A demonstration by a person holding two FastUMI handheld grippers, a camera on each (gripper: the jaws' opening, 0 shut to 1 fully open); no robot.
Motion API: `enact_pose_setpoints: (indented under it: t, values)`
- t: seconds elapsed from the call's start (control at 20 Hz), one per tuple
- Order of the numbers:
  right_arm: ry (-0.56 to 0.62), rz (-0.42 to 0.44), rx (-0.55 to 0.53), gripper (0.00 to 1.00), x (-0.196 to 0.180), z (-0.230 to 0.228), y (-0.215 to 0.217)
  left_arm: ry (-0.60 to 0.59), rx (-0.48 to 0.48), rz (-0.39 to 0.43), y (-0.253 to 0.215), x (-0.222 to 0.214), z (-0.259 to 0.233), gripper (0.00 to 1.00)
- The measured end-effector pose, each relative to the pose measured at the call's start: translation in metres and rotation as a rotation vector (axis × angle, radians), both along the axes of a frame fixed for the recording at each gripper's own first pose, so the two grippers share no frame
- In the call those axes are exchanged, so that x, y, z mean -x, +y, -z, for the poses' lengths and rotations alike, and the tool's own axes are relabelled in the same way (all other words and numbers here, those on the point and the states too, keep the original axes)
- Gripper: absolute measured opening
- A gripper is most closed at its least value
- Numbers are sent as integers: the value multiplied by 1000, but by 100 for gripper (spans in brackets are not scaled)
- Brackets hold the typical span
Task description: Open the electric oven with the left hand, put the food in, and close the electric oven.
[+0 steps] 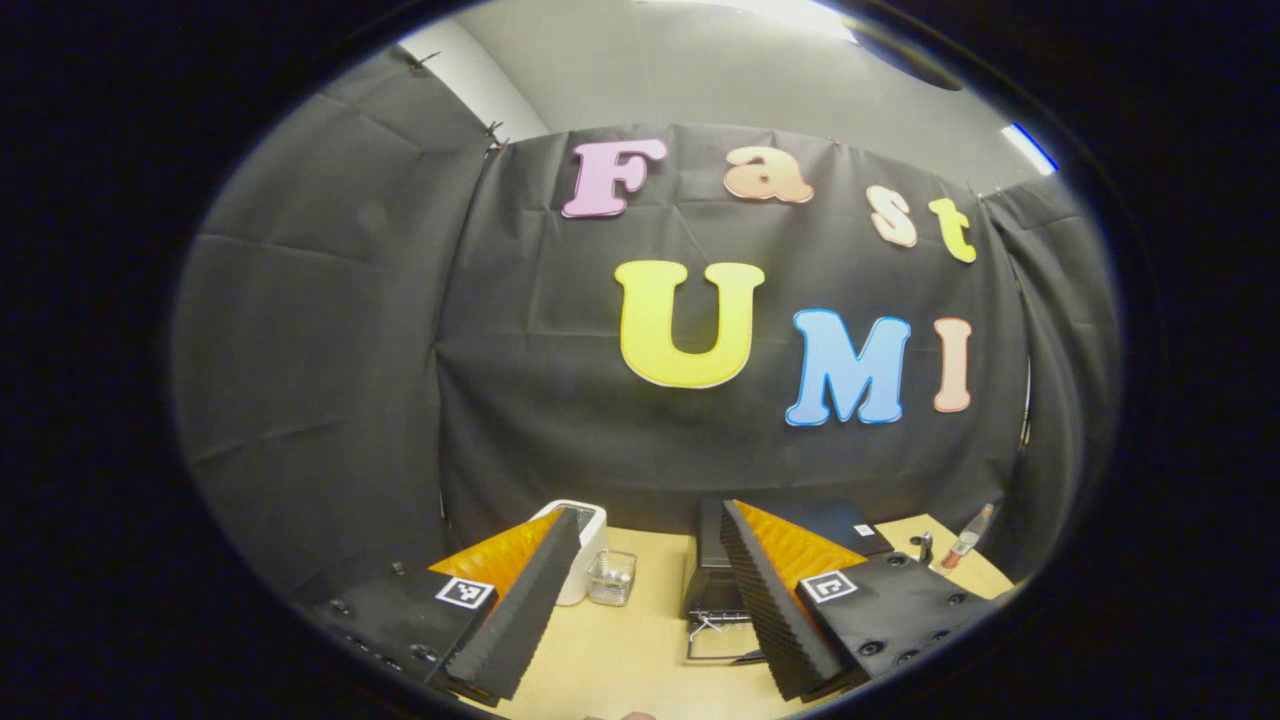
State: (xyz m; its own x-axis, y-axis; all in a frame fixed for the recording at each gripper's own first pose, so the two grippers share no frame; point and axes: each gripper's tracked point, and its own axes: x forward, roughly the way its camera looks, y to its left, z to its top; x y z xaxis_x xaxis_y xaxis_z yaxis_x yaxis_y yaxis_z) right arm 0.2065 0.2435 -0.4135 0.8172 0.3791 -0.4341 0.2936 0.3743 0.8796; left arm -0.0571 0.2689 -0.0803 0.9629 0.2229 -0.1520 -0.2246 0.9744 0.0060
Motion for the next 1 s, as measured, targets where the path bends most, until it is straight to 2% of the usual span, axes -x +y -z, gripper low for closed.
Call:
enact_pose_setpoints:
  t: [0.05,0.1,0.25,0.3,0.35,0.45,0.5,0.55,0.6,0.65,0.7,0.75,0.8,0.9,1.0]
  values:
    - [6,20,3,10,-4,1,1,6,7,0,2,0,5,91]
    - [15,43,5,10,-9,0,2,12,10,3,2,-1,9,95]
    - [86,75,83,13,-17,12,2,36,17,28,-3,-8,20,100]
    - [128,71,127,16,-14,19,2,39,15,41,-6,-10,22,91]
    - [147,68,154,23,-12,21,-1,38,10,50,-8,-11,22,96]
    - [172,55,198,29,-12,25,0,26,-1,69,-12,-13,17,100]
    - [172,47,218,29,-10,24,-2,20,-5,75,-13,-12,14,91]
    - [171,37,238,30,-8,21,-3,16,-6,81,-14,-11,13,95]
    - [176,25,261,34,-3,16,-5,16,-7,83,-14,-11,13,91]
    - [176,12,290,45,-2,15,-7,17,-12,86,-15,-11,15,91]
    - [172,-1,317,45,0,13,-9,17,-12,93,-17,-12,16,92]
    - [164,-7,344,57,2,10,-13,16,-8,103,-21,-13,16,91]
    - [153,-10,357,63,2,4,-17,14,-5,113,-26,-15,16,94]
    - [129,-19,395,66,9,-9,-27,8,-6,134,-35,-18,15,100]
    - [96,-44,473,66,20,-23,-37,2,-5,150,-43,-23,15,100]
